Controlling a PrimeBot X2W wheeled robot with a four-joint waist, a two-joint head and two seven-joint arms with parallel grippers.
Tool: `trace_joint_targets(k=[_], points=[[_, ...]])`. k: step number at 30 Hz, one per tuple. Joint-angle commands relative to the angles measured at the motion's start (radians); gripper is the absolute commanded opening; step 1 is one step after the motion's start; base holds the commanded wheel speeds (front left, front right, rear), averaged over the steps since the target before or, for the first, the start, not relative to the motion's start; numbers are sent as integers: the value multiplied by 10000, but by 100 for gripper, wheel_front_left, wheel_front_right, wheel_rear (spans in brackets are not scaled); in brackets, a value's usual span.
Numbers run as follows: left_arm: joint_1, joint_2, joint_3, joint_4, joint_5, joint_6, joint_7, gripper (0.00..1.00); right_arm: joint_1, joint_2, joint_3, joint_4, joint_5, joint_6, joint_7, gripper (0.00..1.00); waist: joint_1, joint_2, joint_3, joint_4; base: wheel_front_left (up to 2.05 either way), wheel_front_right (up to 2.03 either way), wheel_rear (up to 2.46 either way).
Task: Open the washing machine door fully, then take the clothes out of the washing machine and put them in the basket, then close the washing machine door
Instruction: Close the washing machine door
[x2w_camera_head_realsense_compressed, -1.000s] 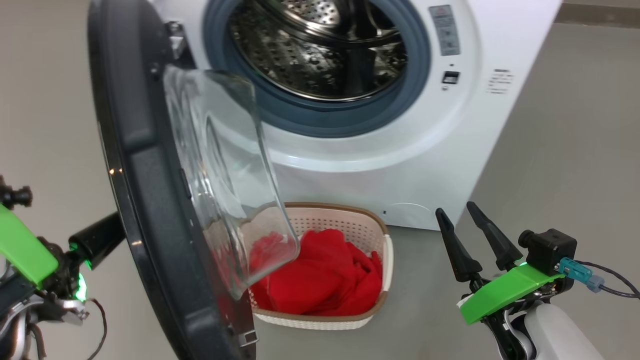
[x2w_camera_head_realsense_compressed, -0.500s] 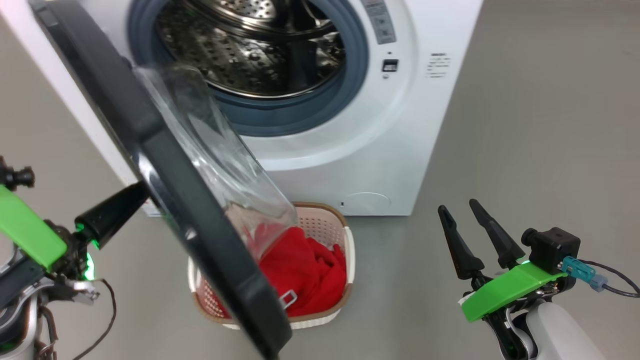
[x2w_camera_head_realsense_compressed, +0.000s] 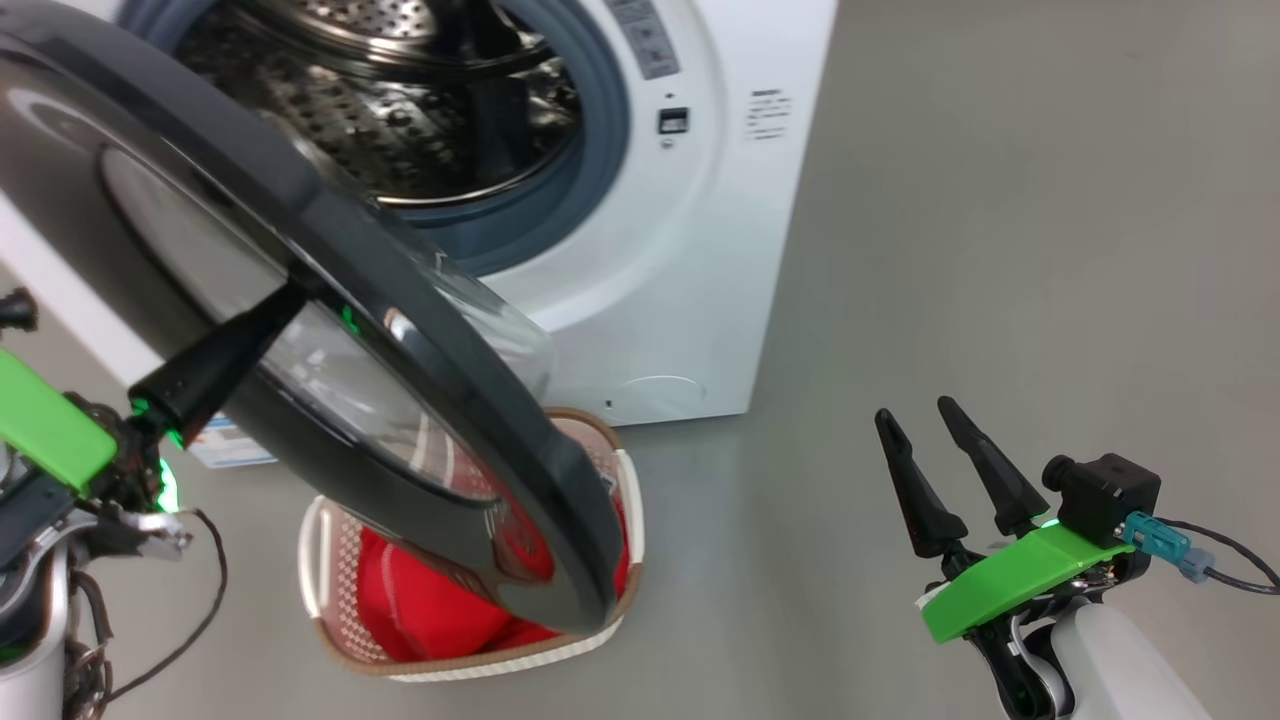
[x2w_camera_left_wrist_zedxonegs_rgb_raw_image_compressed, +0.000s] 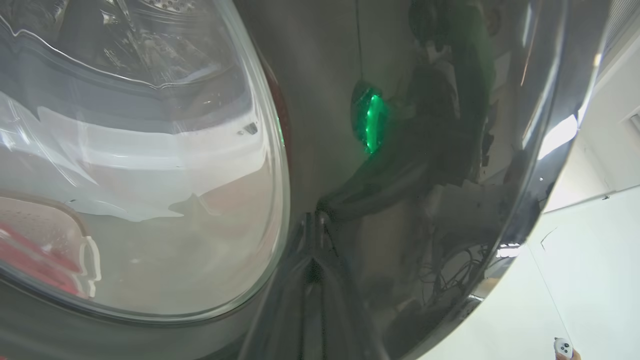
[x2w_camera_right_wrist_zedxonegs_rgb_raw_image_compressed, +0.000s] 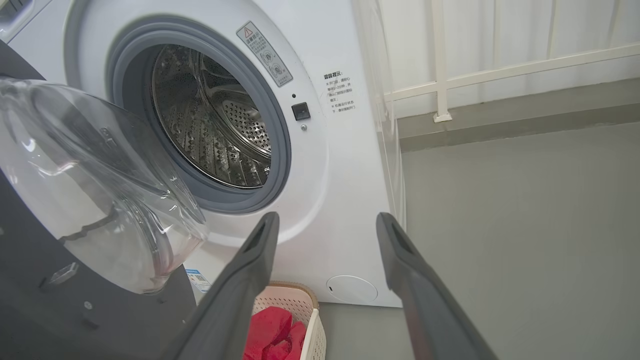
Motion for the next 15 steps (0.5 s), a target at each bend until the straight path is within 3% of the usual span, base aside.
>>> trace_joint_targets(k=[1,15], points=[[-608,303,391,-228,144,-212,-92,0,-235,46,195,-279,-7,16,-49,100,0,-1,77,-327,0,0,0],[-1201,173,429,594,1076,-602,-1207,0,-261,86,185,-321,-1,16,-49,100,0,-1,217,-1265,0,0,0]])
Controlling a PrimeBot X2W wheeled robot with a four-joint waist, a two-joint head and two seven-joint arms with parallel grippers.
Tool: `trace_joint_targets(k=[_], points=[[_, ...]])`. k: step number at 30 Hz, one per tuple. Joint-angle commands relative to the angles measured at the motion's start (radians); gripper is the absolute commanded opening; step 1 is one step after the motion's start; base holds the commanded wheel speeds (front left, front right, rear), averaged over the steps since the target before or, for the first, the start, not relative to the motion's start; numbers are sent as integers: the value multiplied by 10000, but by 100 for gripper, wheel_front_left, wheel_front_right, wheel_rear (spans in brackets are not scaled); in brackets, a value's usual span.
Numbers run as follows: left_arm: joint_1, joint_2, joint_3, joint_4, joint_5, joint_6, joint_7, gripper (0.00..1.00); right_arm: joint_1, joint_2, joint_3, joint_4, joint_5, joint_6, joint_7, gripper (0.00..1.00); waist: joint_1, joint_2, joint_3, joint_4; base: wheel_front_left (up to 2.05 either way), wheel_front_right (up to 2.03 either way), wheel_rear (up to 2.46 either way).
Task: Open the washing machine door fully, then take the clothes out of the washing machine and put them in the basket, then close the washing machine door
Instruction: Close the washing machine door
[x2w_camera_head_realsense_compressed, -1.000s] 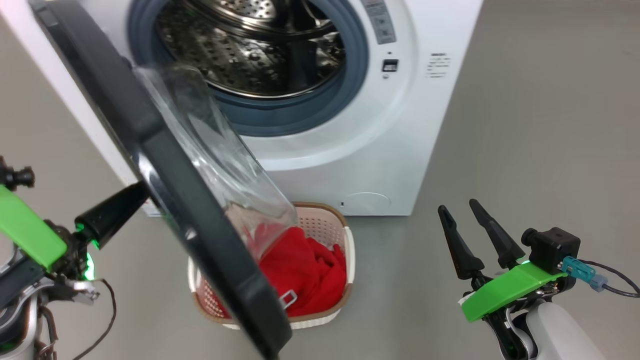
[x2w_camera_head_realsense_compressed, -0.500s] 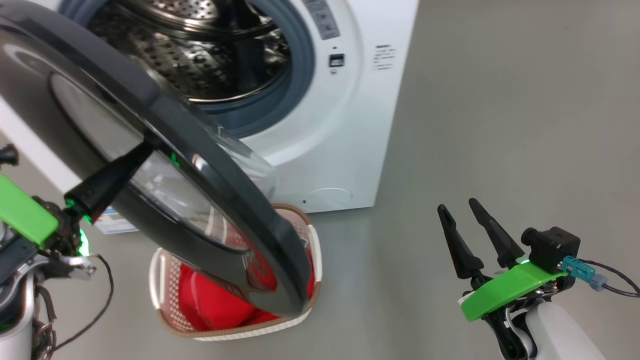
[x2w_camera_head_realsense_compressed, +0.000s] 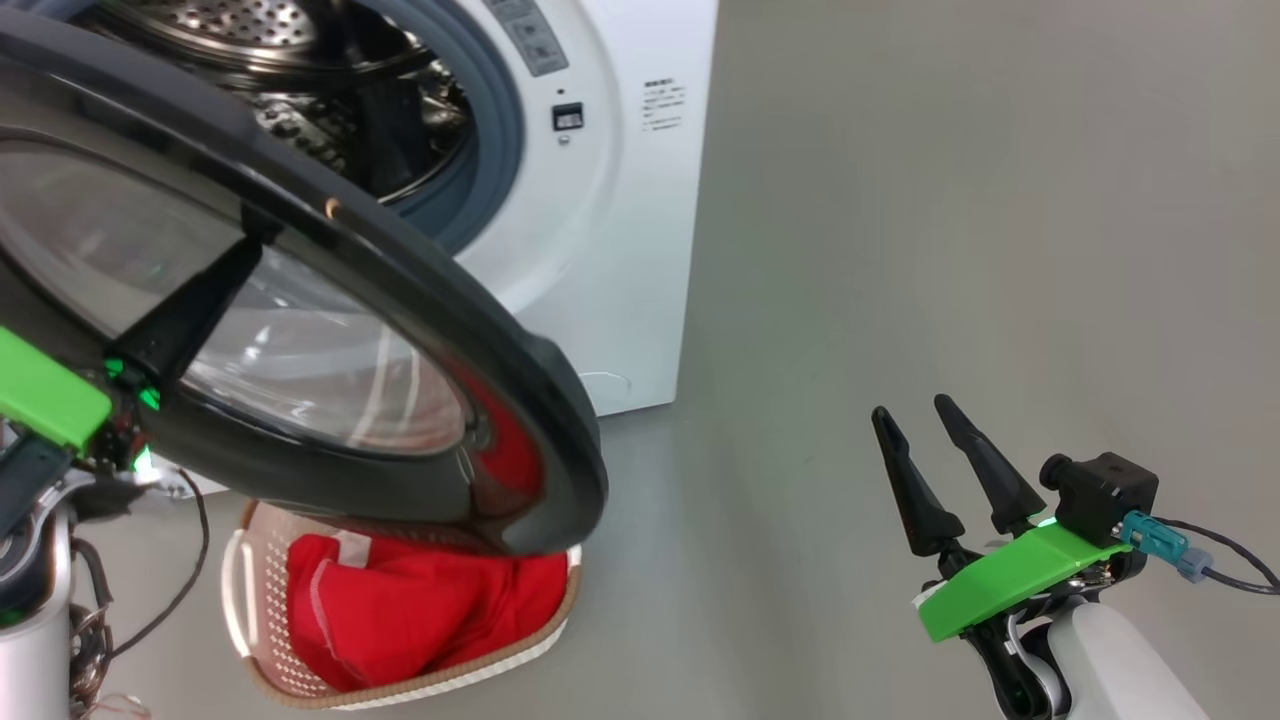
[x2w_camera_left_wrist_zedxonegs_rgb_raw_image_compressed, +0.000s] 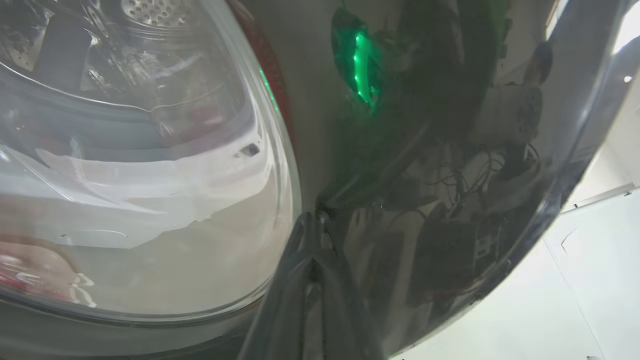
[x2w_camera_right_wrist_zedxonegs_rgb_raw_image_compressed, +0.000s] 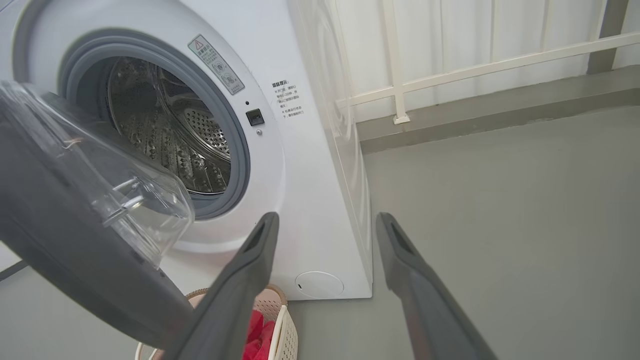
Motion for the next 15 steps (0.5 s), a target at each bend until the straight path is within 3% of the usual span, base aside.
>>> trace_joint_targets(k=[1,15], points=[[-624,276,328,-199,136,-180,-115,0,-262,8,182,-278,0,16,-49,100,0,-1,74,-145,0,0,0],[-1220,243,446,666,947,-263,-1167,0,-350,64,107,-290,-3,16,-49,100,0,-1,212,-599,0,0,0]])
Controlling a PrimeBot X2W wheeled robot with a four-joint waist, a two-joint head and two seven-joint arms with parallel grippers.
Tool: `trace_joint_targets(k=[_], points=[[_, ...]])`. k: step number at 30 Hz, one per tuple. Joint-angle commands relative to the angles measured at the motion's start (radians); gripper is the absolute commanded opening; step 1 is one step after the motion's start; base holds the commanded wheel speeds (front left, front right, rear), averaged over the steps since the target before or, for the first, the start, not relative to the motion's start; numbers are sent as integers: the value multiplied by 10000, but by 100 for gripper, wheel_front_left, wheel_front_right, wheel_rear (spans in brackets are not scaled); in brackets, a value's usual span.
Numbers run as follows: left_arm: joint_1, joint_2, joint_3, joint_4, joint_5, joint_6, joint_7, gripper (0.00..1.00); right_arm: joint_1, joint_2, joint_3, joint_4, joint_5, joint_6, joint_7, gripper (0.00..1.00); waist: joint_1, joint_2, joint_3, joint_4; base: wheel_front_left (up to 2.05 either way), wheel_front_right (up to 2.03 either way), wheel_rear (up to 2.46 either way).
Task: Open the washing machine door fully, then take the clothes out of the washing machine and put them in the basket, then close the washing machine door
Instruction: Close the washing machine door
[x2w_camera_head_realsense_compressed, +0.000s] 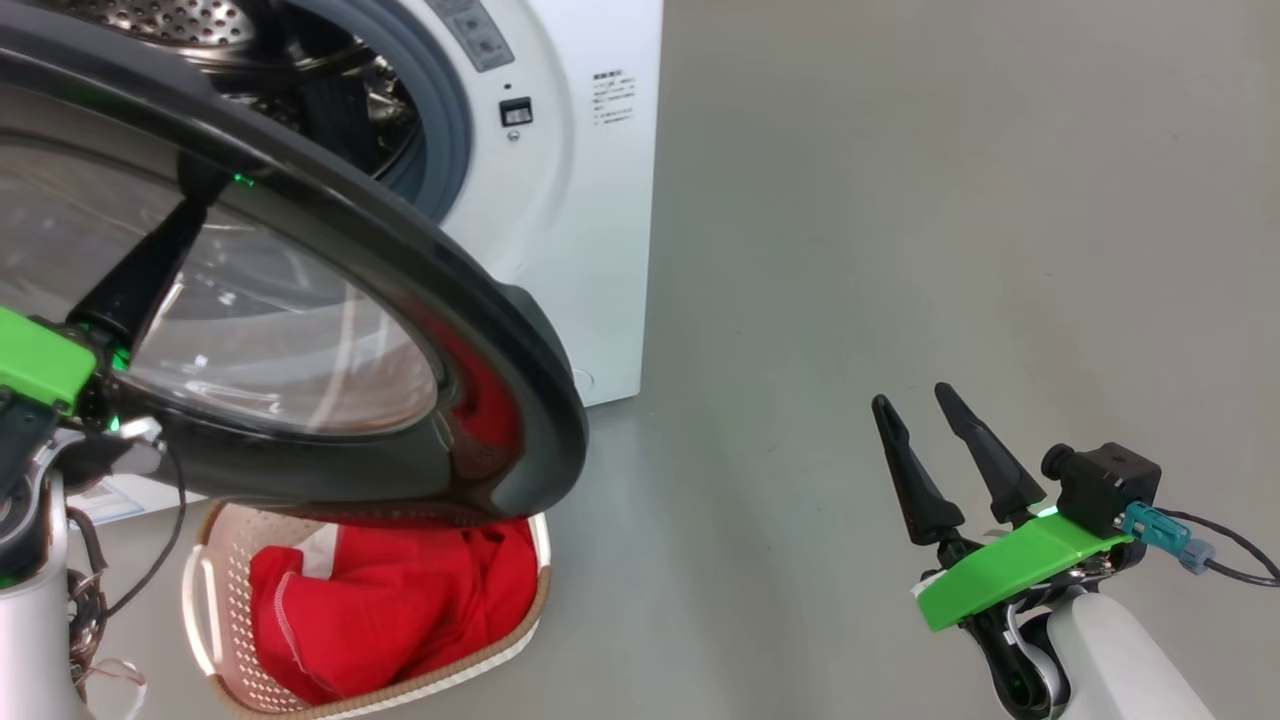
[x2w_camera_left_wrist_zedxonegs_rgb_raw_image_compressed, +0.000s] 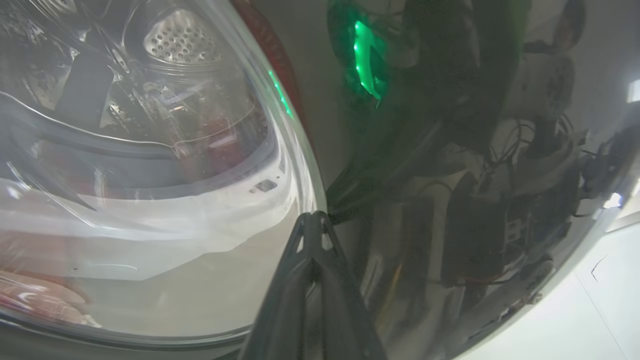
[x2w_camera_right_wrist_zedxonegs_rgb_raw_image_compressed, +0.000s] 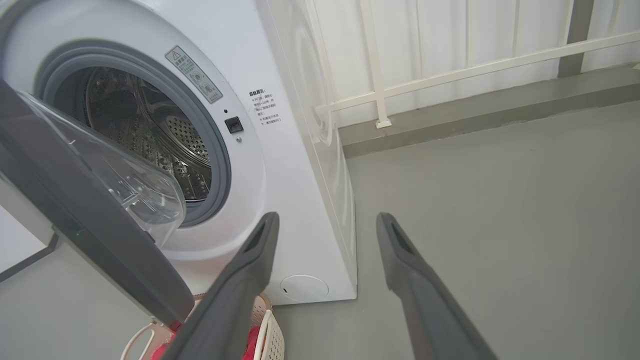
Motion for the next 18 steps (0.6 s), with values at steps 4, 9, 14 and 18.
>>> trace_joint_targets(k=[4,9,14,18], points=[[-615,315,357,-112,187,-139,-146,0,-204,3,151,-251,-11,16,-49,100,0,-1,7,-156,0,0,0],[-654,277,328,-5,229,-217,-223,0,-211,0,135,-248,-21,16,-49,100,0,-1,-6,-245,0,0,0],[-675,222,287,19,249,-258,-267,0,-191,-8,73,-253,-49,16,-49,100,0,-1,-30,-209,0,0,0],[-633,202,255,-17,252,-262,-252,0,-165,20,50,-263,-78,16,-49,100,0,-1,-36,-120,0,0,0]])
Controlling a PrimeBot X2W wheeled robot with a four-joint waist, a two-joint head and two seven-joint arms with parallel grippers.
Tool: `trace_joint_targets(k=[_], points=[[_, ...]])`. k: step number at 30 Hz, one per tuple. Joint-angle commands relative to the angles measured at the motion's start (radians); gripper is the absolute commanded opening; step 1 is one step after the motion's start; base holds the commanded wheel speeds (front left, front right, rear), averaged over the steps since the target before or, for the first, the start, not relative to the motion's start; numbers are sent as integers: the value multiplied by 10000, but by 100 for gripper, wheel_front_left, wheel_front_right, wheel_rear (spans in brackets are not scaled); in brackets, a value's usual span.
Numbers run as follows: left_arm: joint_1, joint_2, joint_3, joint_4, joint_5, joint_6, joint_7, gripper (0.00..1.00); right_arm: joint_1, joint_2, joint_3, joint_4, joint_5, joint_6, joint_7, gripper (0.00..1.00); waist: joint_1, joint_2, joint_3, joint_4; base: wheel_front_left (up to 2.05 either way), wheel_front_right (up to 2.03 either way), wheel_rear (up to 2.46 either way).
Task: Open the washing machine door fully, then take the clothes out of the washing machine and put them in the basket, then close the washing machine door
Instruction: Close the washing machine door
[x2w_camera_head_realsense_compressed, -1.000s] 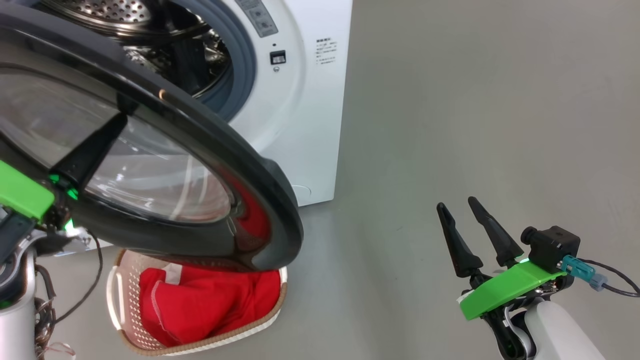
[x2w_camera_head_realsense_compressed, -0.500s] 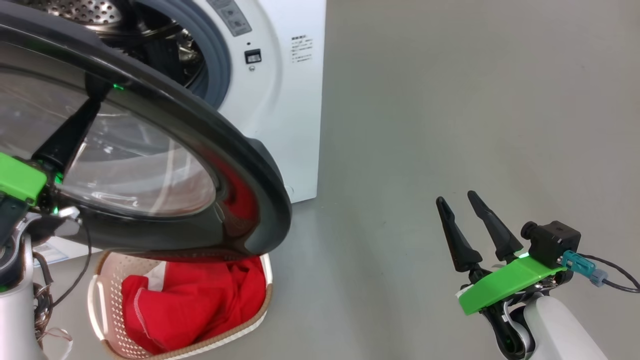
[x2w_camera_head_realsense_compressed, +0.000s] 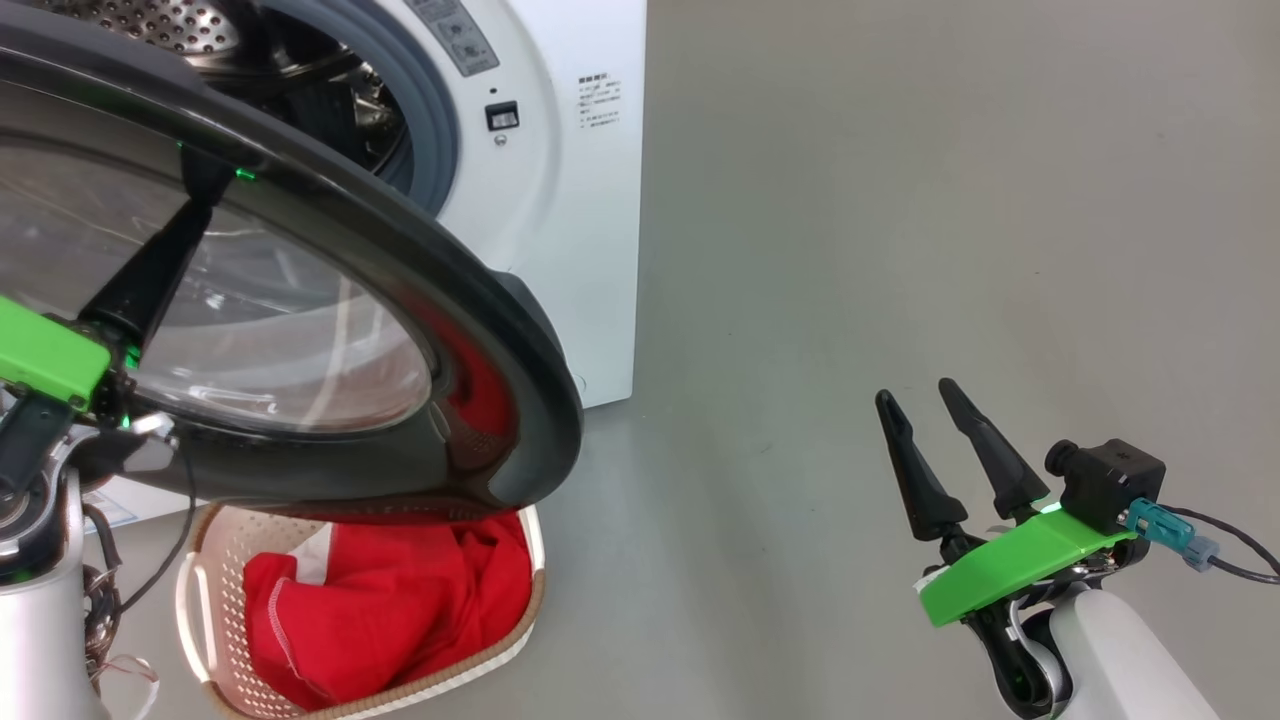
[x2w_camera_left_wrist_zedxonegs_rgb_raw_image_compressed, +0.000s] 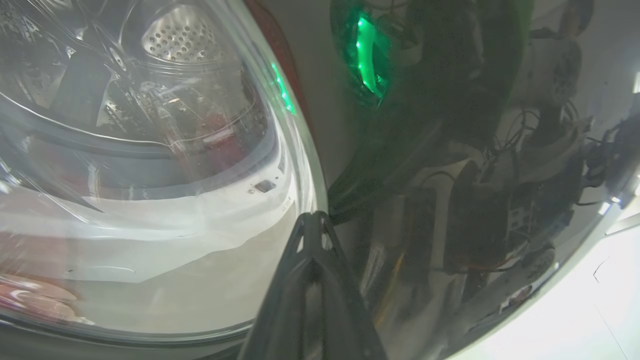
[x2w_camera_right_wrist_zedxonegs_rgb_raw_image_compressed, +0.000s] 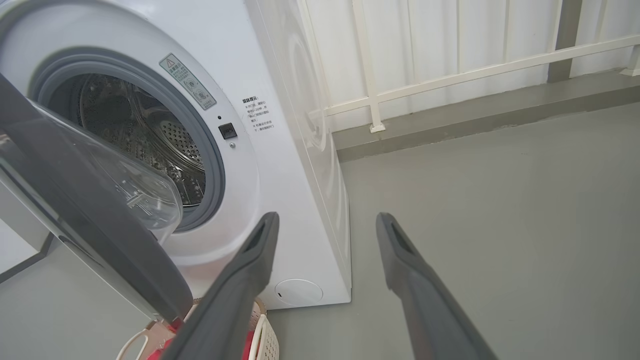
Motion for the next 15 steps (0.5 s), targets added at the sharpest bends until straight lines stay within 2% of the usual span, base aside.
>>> trace_joint_targets(k=[1,15], points=[[-488,348,288,-376,70,-176,-6,0,-117,19,115,-265,-64,16,-49,100,0,-1,-4,66,0,0,0],[-179,539,175,-617,394,-360,-83,0,-91,-28,123,-255,-90,16,-49,100,0,-1,-107,571,0,0,0]])
